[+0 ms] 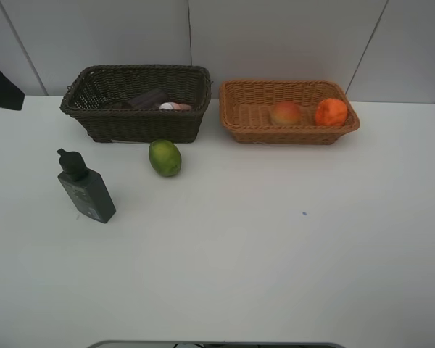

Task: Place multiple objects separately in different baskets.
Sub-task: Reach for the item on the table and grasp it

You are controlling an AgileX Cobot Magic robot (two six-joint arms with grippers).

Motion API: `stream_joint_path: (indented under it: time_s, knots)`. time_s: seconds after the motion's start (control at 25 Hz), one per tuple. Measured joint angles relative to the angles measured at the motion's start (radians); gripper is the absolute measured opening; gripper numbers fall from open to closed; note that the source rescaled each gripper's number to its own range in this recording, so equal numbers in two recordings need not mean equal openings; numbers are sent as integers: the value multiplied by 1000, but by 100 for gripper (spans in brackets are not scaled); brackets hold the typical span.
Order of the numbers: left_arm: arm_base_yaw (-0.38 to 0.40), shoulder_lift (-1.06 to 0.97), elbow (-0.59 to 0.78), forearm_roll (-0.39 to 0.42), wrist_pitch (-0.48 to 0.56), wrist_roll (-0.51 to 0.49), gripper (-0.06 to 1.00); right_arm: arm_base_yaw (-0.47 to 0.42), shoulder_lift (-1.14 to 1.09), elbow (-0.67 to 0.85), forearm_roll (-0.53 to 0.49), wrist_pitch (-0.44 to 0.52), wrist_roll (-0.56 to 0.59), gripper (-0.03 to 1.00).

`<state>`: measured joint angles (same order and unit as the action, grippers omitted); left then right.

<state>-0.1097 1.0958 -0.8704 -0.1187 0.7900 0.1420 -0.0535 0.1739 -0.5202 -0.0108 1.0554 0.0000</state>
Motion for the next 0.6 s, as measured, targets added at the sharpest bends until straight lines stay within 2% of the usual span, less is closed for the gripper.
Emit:
stream_joint_path:
  time_s: [0.16,0.24,0.44,0.6]
  knots:
    - [0,153,-103,-104,98,-6,99,0,0,0,0,0,0,91]
    - [0,211,-140,-126,132,-30,99,0,0,0,0,0,0,91]
    - [0,330,-178,-137,195,-114,99,0,0,0,0,0,0,91]
    - [0,377,-178,-101,220,-258,99,0,0,0,0,0,0,91]
